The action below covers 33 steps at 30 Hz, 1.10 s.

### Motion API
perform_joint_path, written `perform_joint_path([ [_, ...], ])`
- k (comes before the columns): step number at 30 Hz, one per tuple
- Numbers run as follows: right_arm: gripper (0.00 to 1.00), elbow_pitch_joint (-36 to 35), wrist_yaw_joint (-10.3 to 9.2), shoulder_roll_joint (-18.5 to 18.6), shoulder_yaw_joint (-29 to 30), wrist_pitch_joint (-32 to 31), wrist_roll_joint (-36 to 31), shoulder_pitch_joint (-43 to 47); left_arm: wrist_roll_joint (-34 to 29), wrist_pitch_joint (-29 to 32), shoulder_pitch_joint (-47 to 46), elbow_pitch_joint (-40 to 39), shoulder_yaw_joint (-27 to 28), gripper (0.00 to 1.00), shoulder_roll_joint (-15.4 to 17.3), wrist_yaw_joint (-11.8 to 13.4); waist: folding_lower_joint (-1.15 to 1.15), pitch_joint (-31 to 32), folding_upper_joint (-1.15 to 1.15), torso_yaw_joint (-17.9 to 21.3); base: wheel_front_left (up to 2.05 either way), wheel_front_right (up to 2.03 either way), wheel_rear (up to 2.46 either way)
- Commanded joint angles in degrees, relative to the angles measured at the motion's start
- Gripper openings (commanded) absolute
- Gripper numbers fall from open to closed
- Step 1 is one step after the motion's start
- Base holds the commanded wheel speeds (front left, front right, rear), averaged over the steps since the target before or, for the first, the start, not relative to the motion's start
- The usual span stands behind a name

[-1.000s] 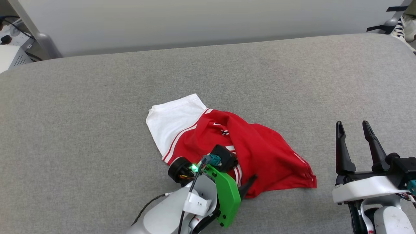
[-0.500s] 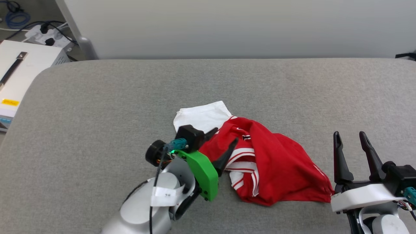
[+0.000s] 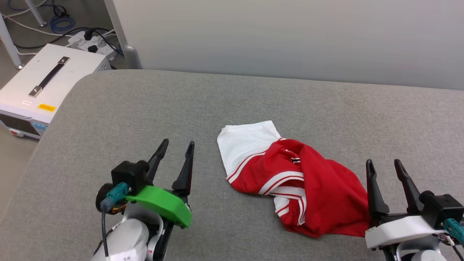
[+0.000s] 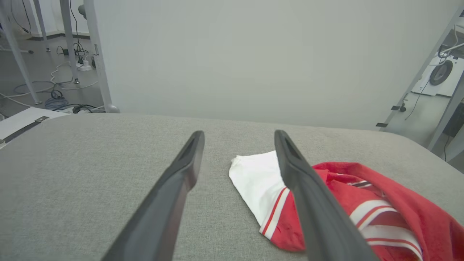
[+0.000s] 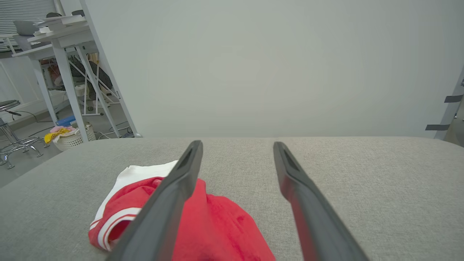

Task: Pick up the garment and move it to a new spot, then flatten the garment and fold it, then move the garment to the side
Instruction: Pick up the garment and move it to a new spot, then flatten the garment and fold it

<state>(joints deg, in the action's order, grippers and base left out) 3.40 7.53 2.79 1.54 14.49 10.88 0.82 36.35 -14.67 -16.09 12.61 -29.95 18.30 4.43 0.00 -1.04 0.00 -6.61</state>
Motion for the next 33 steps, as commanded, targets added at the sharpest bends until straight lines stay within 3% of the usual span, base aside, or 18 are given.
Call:
perform_joint_path([
  [1, 1.0, 0.06, -0.04, 0.09, -0.03, 0.51, 0.38, 0.78, -2.43, -0.3, 2.67, -1.88, 1.84, 1.0, -0.65, 0.21, 0.0, -0.05, 0.0, -0.09, 0.0, 0.0, 0.0],
  [8, 1.0, 0.51, -0.04, 0.09, -0.49, 0.51, 0.39, 1.04, -11.51, -0.31, 10.06, -6.95, 9.09, 1.0, -3.82, -2.93, 0.0, -0.17, 0.0, -0.19, 0.0, 0.0, 0.0],
  [20, 1.0, 2.31, -0.04, 0.39, -1.85, -0.57, -2.7, 1.48, -17.57, -0.32, 12.55, -6.09, 16.07, 1.0, -9.34, -8.54, 0.0, 0.32, 0.0, 0.26, 0.0, 0.0, 0.0],
  [25, 1.0, 3.18, -0.04, 2.23, -2.14, -12.34, -1.98, 2.57, -19.0, -0.32, 12.86, -5.04, 17.05, 1.0, -11.01, -9.98, 0.0, -0.25, 0.0, -0.1, 0.0, 0.0, 0.0],
  [33, 1.0, 0.19, -0.04, 1.87, 4.83, -32.59, -1.27, 4.12, -20.53, -0.32, 12.44, -3.92, 17.85, 1.0, -12.36, -11.22, 0.0, -2.3, 0.0, -1.52, 0.0, 0.0, 0.0],
])
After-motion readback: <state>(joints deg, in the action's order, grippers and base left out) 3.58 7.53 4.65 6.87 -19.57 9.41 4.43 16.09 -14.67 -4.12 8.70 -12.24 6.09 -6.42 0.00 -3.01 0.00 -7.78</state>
